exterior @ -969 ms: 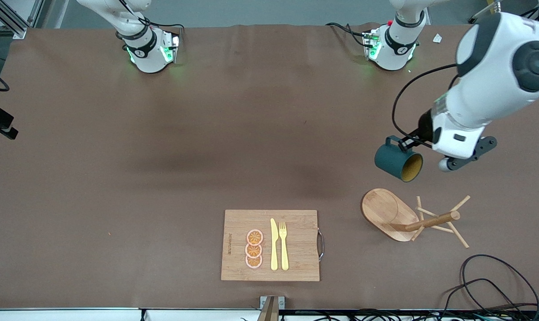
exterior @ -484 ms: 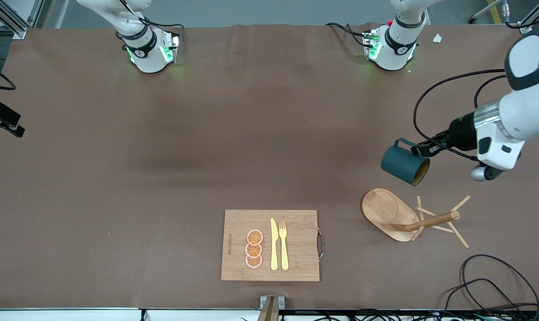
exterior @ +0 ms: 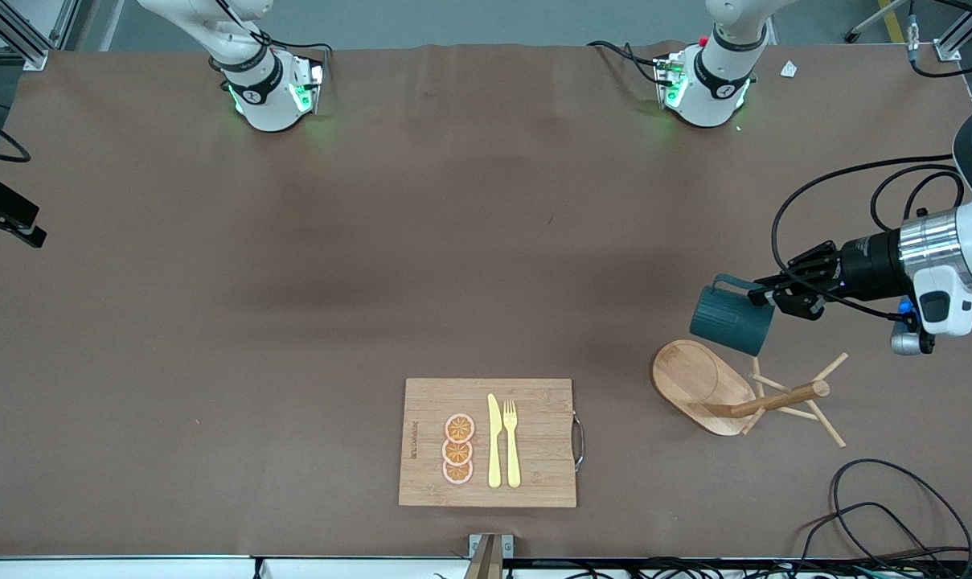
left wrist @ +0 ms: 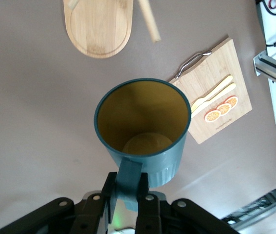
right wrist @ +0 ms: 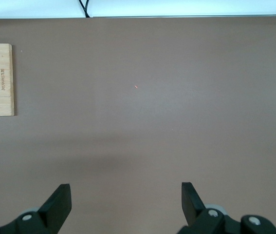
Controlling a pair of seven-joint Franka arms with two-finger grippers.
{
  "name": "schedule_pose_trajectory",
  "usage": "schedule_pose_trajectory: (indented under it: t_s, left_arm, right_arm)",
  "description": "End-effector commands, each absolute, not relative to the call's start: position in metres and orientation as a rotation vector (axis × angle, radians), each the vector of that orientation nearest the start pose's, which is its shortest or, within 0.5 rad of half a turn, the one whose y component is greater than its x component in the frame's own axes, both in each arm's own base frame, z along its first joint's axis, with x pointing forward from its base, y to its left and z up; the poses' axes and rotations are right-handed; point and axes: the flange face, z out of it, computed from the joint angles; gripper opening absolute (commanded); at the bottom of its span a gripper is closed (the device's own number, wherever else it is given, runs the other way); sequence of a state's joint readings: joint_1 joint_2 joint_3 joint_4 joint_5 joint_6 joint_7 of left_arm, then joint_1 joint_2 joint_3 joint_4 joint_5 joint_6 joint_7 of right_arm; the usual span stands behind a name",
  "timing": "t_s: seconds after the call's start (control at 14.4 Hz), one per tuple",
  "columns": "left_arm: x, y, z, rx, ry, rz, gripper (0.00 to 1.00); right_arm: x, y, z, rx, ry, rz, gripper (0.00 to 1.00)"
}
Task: Pass cup and hang on rack
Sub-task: 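Carry the teal mug with the left gripper toward the wooden rack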
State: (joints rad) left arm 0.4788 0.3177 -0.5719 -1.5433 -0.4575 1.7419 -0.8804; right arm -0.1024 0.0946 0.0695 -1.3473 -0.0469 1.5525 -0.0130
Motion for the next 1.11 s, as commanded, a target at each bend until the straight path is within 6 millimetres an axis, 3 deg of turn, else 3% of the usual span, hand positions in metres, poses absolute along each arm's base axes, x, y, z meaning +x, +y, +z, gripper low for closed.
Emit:
schedule_pose_trajectory:
  t_s: [0.0,0.28,0.55,0.69,0.83,1.04]
  left_arm:
    - [0.649,-0.04,0.492,2.202,1.224,-0.543,0.01]
    - [0.662,-0.032,0.483,2.127,1.234,-0.58,0.01]
    - [0.665,-0.039,0.484,2.041,1.234,-0.629,0.01]
    - [0.668,-0.033,0.471,2.021,1.244,-0.654,0.01]
    - [0.674,-0.012,0.454,1.921,1.268,-0.705,0.01]
    - [0.681,-0.012,0.445,1.874,1.264,-0.738,0.01]
  right_arm:
    - [0.574,-0.025,0.676,-3.183,0.043,-0.172,1.0]
    - [0.574,-0.025,0.676,-3.183,0.045,-0.17,1.0]
    - [0.575,-0.024,0.674,-3.183,0.045,-0.163,1.0]
    - [0.575,-0.025,0.667,-3.184,0.031,-0.116,1.0]
    - [0.577,-0.026,0.658,-3.184,0.032,-0.062,1.0]
    - [0.58,-0.029,0.646,-3.183,0.037,0.001,1.0]
